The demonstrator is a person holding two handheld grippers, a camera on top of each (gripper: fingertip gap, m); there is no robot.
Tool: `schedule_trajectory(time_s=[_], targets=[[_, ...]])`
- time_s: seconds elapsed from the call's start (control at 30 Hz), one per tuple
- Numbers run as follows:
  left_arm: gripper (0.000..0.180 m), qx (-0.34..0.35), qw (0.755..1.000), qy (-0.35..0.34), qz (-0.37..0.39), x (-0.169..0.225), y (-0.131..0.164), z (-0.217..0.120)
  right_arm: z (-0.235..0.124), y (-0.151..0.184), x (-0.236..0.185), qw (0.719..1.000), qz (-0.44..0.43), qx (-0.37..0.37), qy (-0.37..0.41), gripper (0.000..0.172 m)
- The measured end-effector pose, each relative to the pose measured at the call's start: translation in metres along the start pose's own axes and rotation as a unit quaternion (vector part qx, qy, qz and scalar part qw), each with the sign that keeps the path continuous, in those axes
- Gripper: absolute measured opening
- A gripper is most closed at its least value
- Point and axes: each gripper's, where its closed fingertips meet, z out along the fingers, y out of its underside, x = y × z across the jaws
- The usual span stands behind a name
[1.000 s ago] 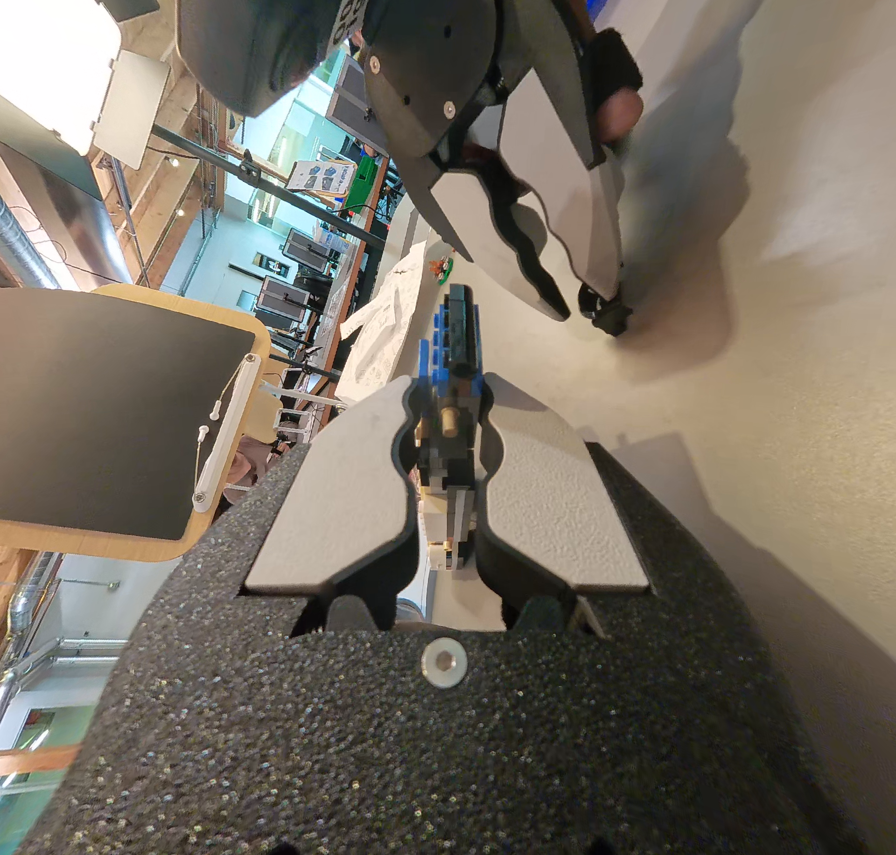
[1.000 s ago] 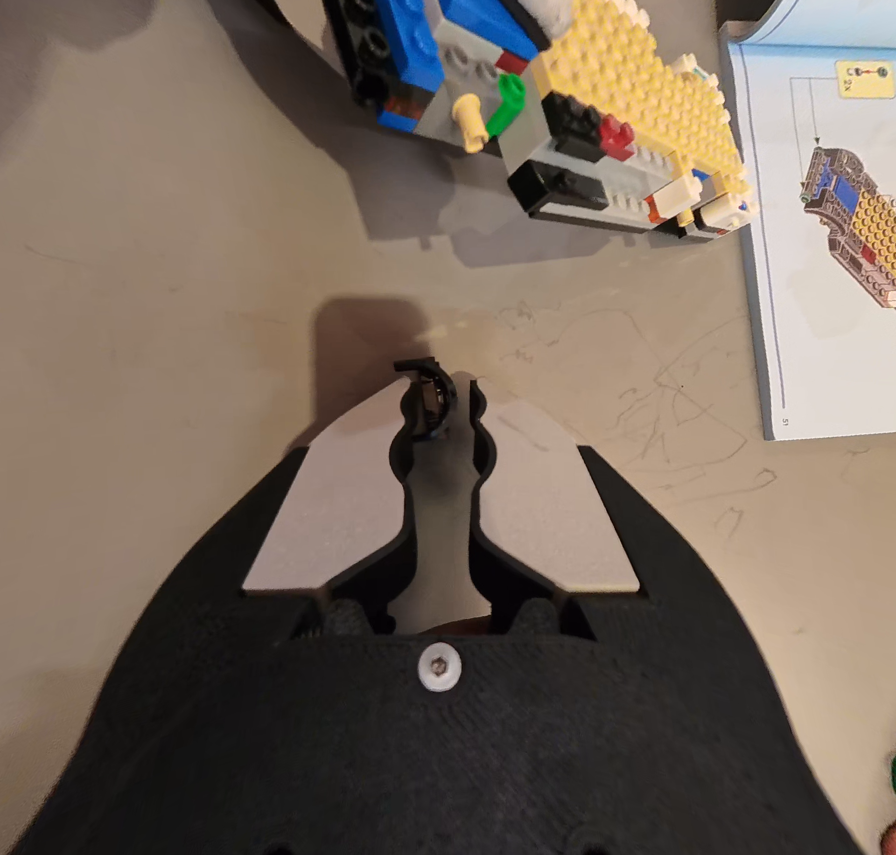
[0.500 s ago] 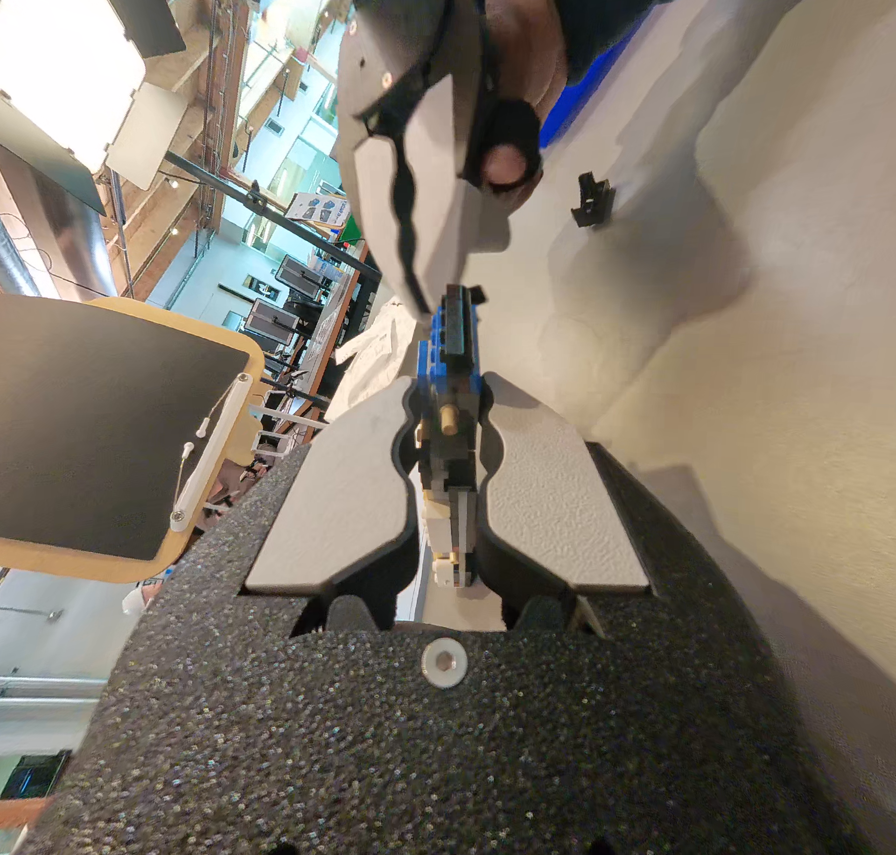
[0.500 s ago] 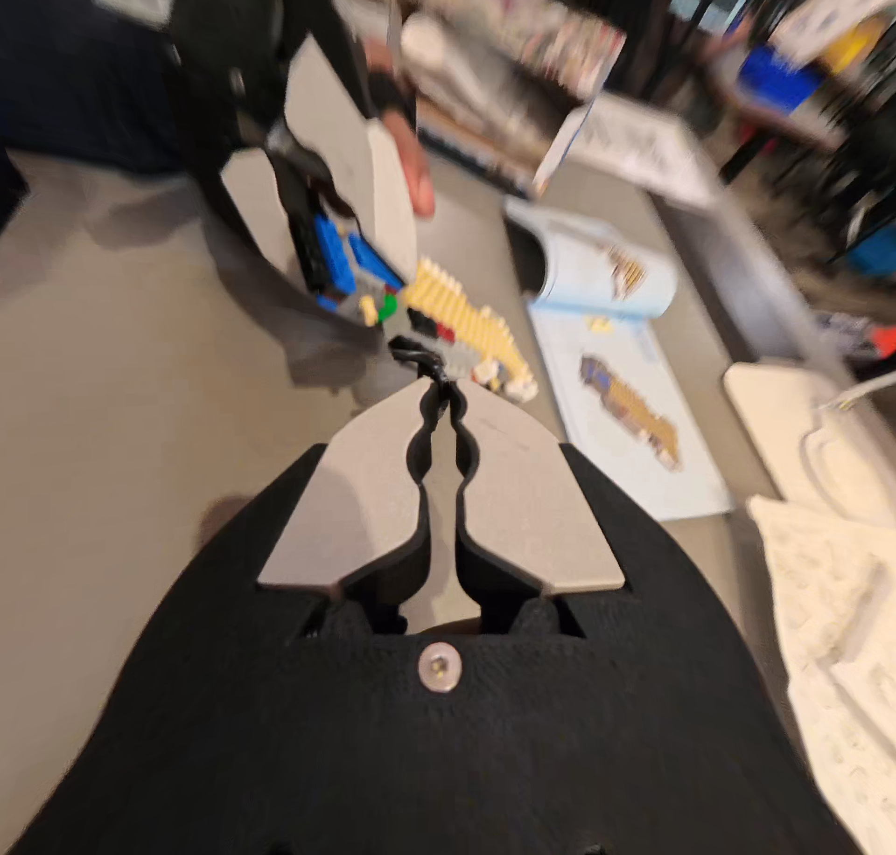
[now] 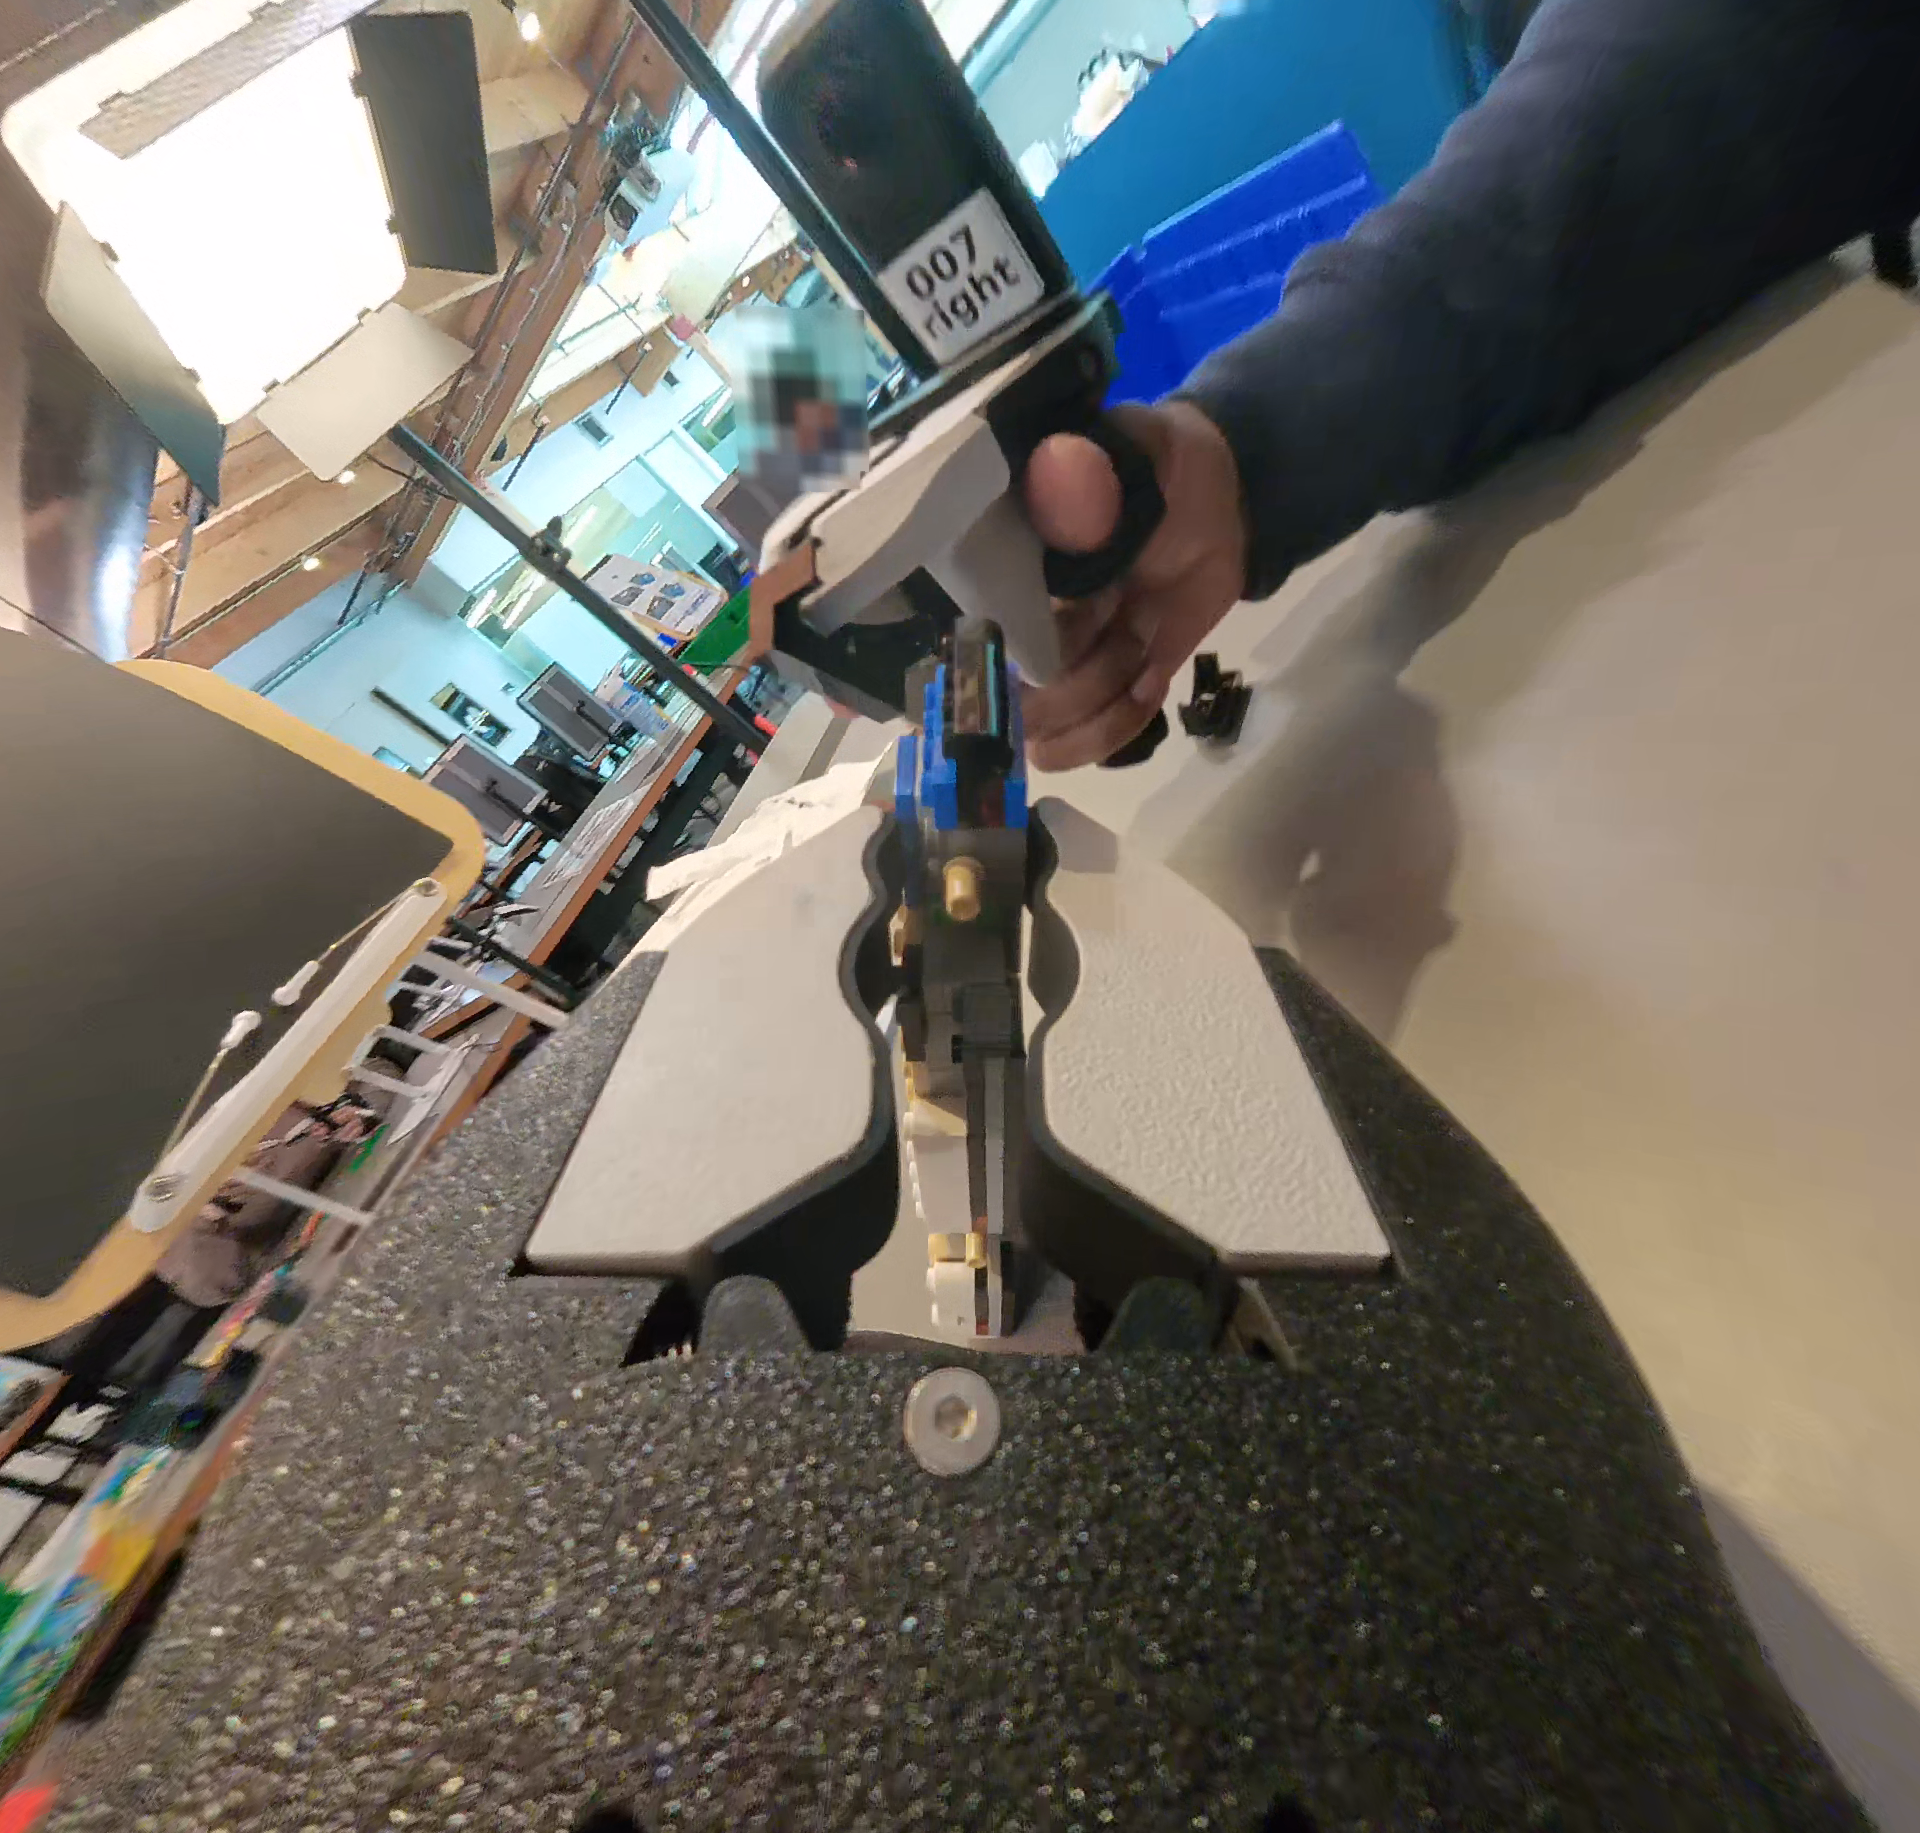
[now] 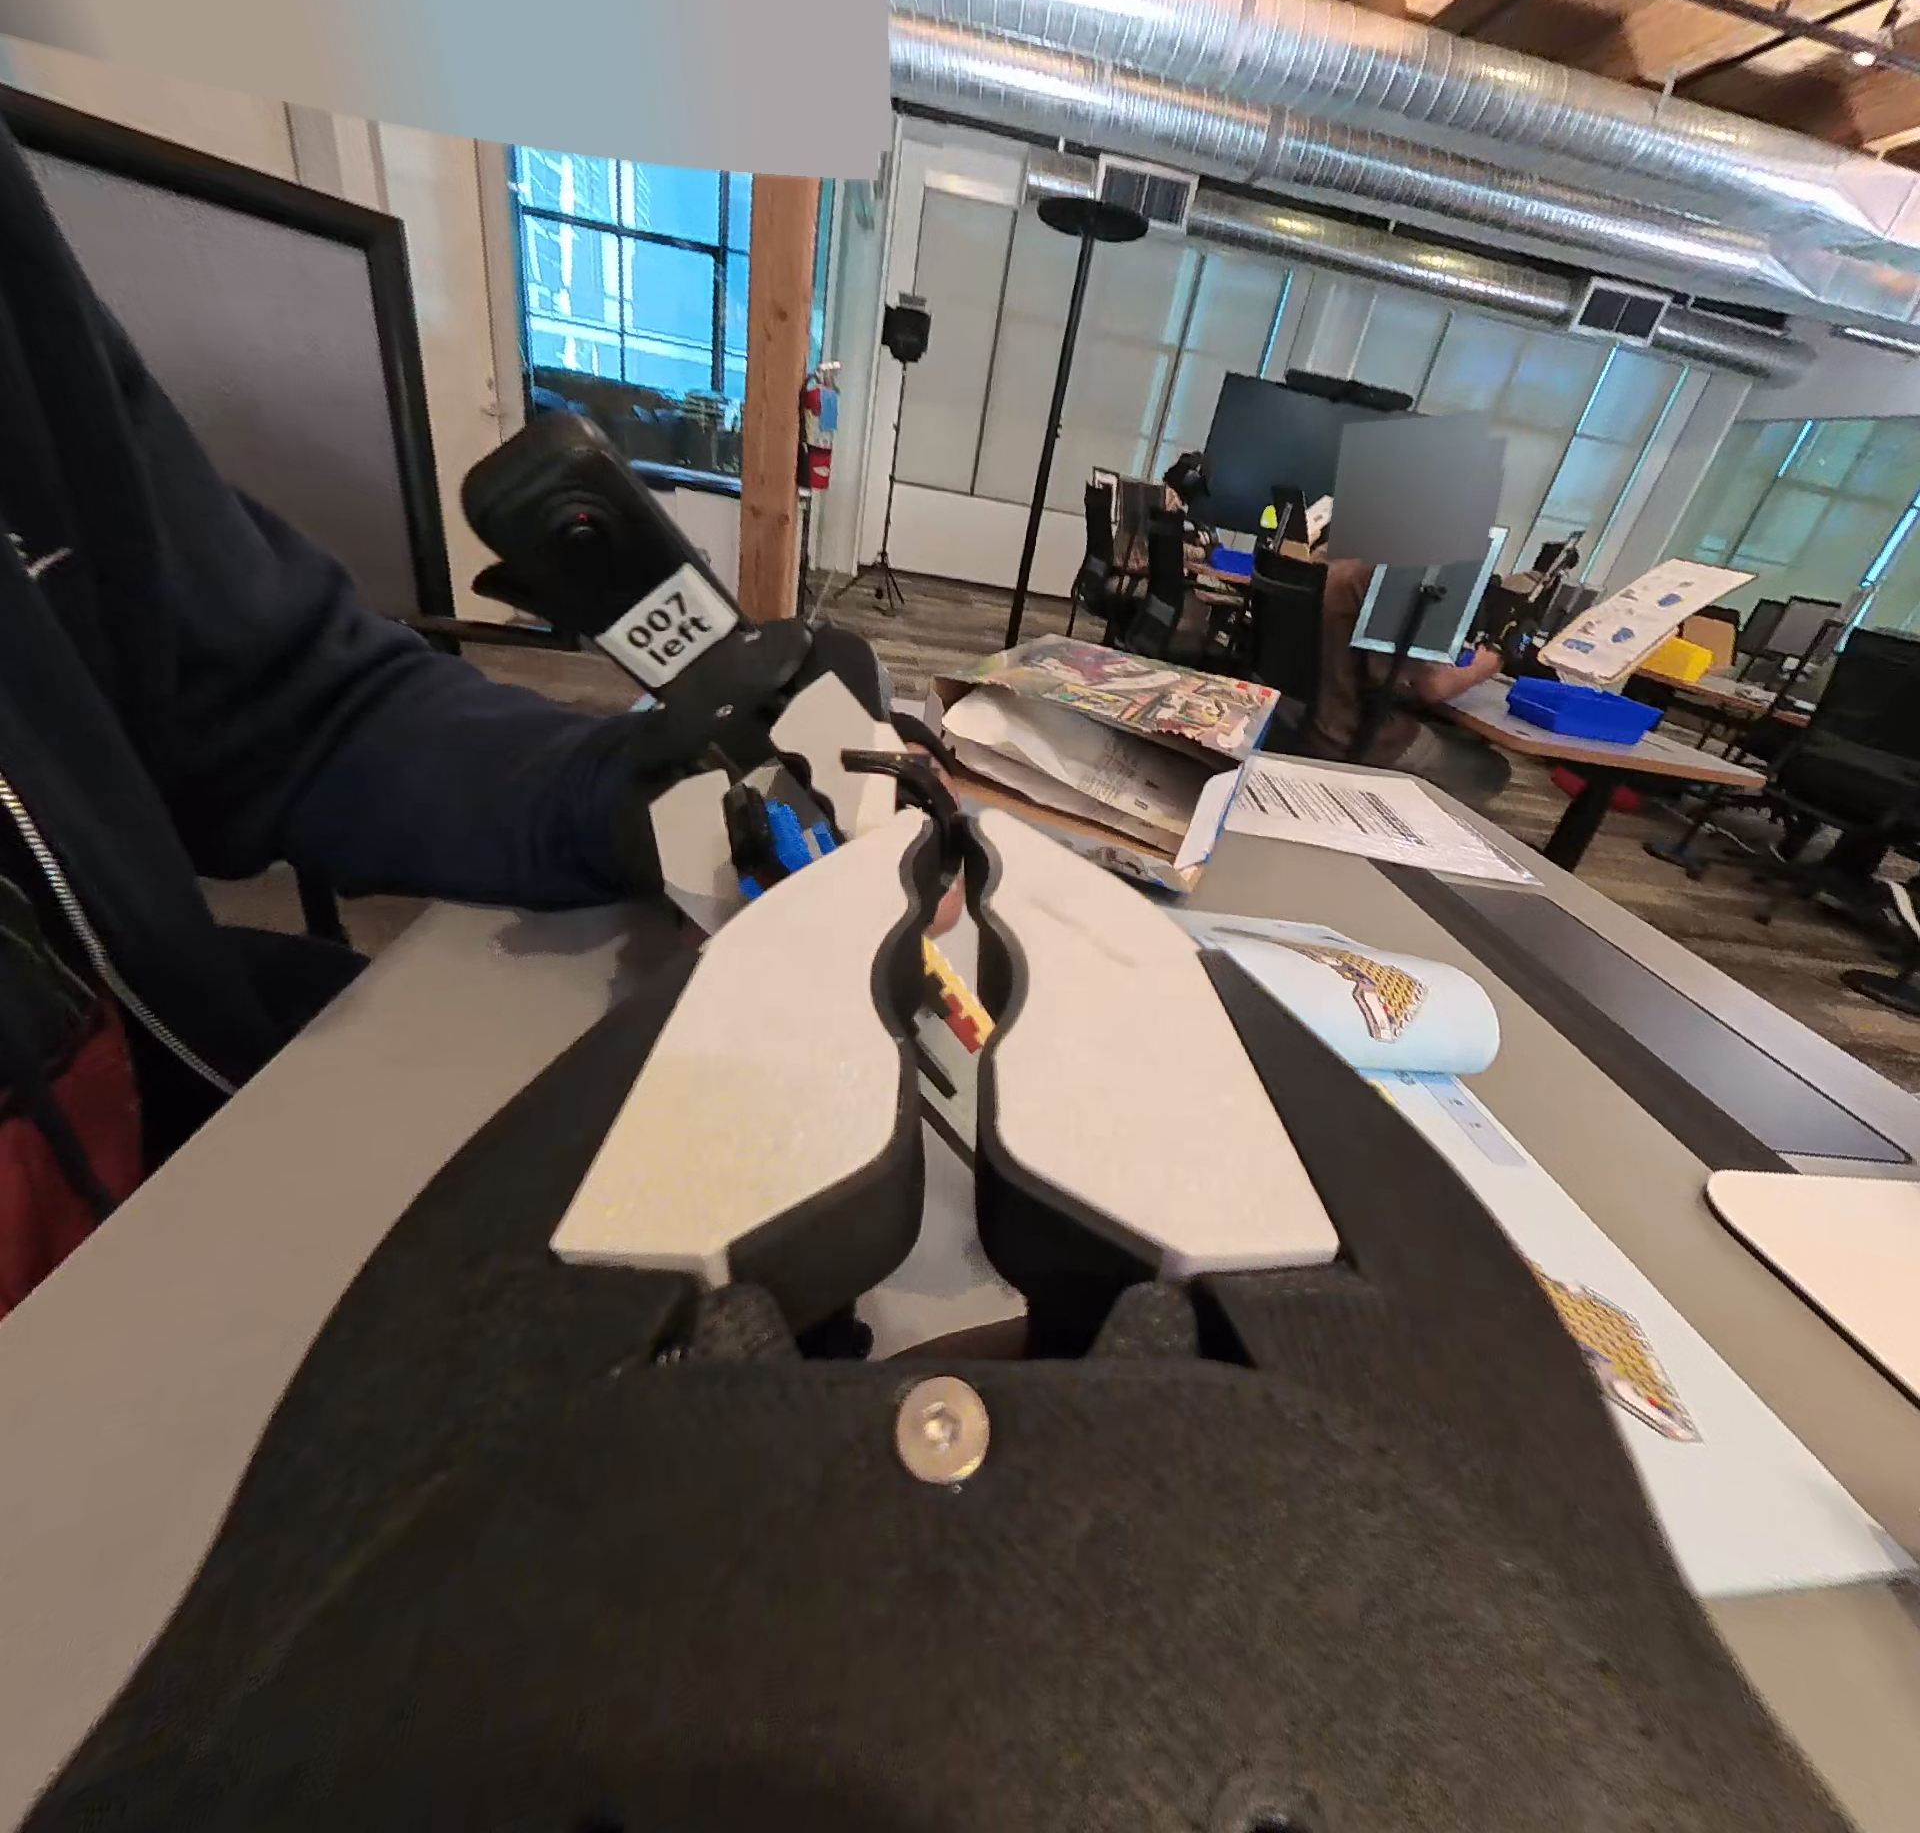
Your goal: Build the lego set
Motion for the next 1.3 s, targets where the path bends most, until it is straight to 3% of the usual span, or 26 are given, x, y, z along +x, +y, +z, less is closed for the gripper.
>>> schedule_trajectory(time_s=[0.83,1.3], targets=[[0.021,0.102,0.988,0.064,-0.099,0.006,-0.022,-0.010,0.008,0.006,-0.028,0.995,-0.002,0.067,-0.074,0.004],[0.021,0.134,0.976,0.089,-0.149,0.005,-0.029,-0.014,0.012,-0.007,-0.026,0.993,-0.085,0.080,-0.010,0.004]])
